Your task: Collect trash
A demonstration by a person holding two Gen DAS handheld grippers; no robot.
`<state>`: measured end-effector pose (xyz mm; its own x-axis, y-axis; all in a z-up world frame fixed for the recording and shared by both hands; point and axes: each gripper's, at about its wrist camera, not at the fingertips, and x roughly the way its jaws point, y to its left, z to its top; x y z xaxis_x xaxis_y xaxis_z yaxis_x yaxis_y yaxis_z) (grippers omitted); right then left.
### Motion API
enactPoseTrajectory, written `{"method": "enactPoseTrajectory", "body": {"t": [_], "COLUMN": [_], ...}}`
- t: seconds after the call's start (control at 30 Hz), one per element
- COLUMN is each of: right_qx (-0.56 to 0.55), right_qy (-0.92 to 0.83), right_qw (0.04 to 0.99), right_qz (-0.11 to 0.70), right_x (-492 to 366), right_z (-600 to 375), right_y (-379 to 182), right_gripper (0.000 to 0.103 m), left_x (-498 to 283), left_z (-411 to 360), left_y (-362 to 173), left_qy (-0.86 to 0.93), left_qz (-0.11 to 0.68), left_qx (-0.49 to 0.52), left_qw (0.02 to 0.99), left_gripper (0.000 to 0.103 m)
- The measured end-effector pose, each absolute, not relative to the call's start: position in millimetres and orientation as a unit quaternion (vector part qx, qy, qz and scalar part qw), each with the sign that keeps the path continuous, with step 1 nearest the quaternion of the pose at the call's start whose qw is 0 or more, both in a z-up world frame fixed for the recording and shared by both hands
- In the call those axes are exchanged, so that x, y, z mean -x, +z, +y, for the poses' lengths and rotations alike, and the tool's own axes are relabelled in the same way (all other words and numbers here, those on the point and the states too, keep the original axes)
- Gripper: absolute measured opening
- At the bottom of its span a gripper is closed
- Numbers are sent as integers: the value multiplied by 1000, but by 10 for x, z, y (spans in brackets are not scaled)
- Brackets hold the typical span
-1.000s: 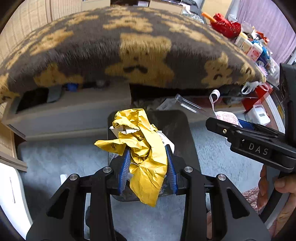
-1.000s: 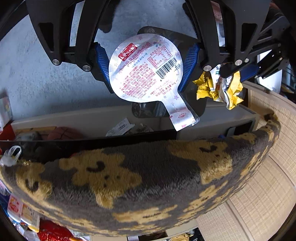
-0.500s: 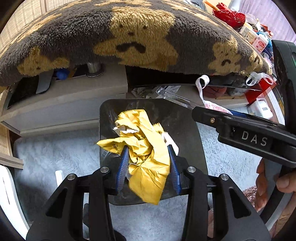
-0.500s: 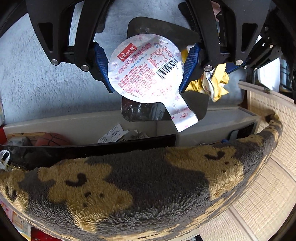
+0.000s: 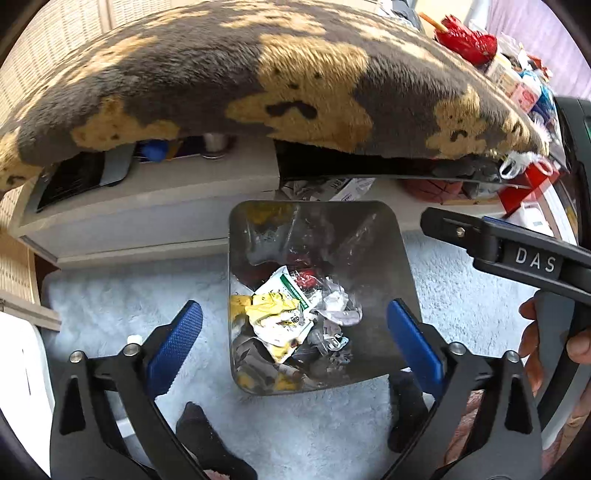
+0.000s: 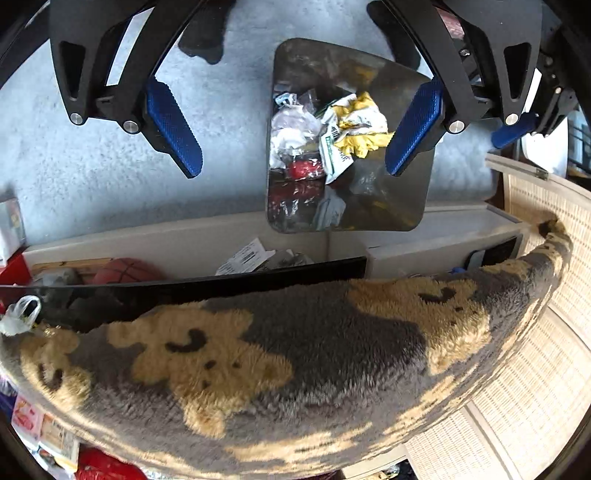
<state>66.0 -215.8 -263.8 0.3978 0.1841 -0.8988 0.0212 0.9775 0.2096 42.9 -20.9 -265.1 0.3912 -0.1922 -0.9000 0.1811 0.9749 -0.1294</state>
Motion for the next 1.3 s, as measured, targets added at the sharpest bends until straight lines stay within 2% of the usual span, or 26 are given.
{"method": "enactPoseTrajectory", "body": {"t": [0.37,0.6,0.8,1.07,1.3], "right_qx": [-56,-42,-38,-31,-31], "right_qy": [30,6,-3,-17,-24], "right_qw": [893,933,959,963,967], "right_qz": [446,358,281,268,252], "right_x": [-451,-329,-235,-172,-86], "right_z": [-2304,-2463,-2495,-2530,-2525], "right_y": [-1741,-1170,-833,-797,-885], "right_gripper": [100,100,100,100,100], "left_x": [-306,-250,-273,-261,-208], "left_z": [-80,51,104,58,139], "left_y": [-1936,-1197,-804,-708,-791], "left_qy": [-102,-89,-67,-70,-65], "left_qz": [483,379,297,260,247], "left_qx": [24,26,4,-14,13], "left_qw": [869,921,953,963,967], "left_gripper": [95,95,95,95,95]}}
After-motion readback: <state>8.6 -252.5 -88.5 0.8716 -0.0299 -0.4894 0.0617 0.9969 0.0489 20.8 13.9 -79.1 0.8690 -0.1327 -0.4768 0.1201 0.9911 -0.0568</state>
